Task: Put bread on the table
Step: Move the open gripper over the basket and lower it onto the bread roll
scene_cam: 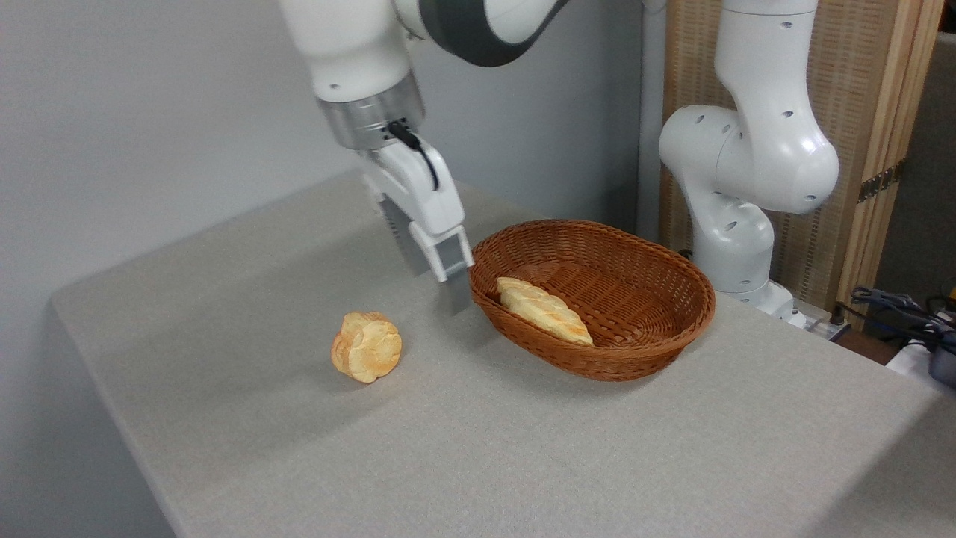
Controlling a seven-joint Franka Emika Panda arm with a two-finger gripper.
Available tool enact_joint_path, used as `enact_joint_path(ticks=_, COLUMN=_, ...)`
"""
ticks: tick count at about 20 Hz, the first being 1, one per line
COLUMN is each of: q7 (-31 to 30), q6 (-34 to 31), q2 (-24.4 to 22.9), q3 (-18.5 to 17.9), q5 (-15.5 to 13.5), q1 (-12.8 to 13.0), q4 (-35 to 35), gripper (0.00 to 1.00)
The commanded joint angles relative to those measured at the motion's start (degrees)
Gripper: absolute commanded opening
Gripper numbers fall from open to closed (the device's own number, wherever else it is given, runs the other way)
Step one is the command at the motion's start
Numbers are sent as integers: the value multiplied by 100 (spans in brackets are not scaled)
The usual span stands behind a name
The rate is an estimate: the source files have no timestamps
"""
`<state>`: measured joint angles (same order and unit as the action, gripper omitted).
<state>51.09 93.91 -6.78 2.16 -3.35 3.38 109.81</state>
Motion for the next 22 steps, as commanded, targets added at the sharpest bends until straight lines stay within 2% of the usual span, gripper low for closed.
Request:
enact_joint_path(ticks=1, q7=602, q6=-127, q2=-683, q3=-40, q5=80, q1=-22, q4=777, gripper=100)
enact_joint_path(ticks=8, q7=1122, q6=-145, q2=-1352, q3=-31, q5=107, q1=-22, q4=1964, gripper=100)
enact_joint_path(ticks=13, q7=1113, q6=-49, q2=-1370, q3=21, q5=107, q1=31, q4=2308, gripper=100)
enact_joint_path(ticks=18, q7=1078, q6=663, q2=-1283, q3=39, q5=98, q1=215, q4=2554, gripper=100)
enact_joint_path(ticks=22, q7=1087, q6=725, q2=-1168, q3=48, q5=98, q1=277, q4=2572, gripper=100)
